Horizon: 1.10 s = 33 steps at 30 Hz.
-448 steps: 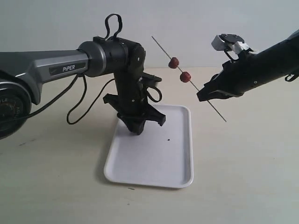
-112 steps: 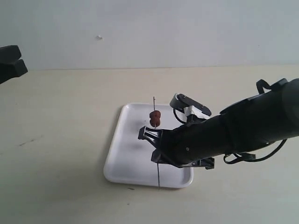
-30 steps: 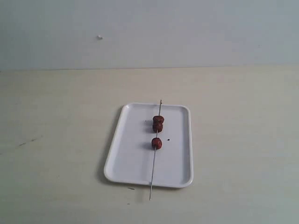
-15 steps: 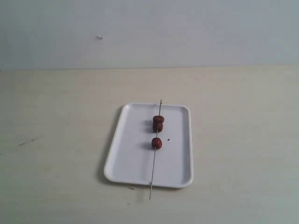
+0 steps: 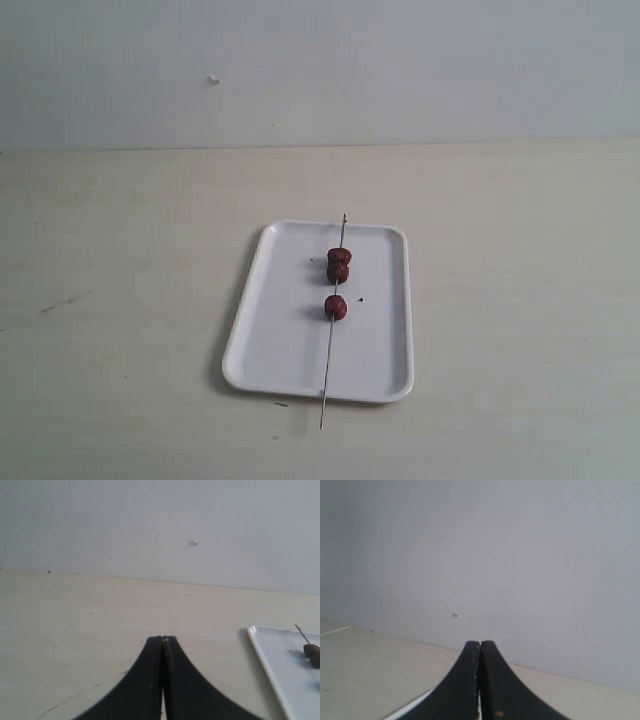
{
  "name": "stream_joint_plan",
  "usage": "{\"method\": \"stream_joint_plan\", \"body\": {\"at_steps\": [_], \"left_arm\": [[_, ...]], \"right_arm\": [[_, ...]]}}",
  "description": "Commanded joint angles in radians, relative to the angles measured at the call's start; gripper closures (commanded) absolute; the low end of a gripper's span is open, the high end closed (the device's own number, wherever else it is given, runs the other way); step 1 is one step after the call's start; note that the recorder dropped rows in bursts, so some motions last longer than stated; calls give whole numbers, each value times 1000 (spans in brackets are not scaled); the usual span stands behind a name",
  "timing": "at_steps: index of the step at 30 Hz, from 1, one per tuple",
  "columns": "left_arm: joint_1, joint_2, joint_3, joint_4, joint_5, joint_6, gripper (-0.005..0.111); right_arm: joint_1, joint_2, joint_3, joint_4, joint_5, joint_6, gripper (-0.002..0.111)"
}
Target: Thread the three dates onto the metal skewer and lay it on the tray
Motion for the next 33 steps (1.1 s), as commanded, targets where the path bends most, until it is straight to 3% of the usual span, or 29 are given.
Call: {"method": "stream_joint_plan", "body": {"at_steps": [1,16,19,25,33], "left_arm": [[3,-6,2,-3,3,4,107],[3,-6,2,-3,3,4,107],[3,-6,2,-3,3,4,107],[3,-6,2,-3,3,4,107],[3,-6,2,-3,3,4,107]], "right_arm": [[2,-7,5,-1,2,2,108],[2,-7,5,-6,2,1,108],[-49,-13,5,-4,9,0,108],[-248,-54,5,-2,98,103,108],[-271,-54,5,-2,112,105,108]]}}
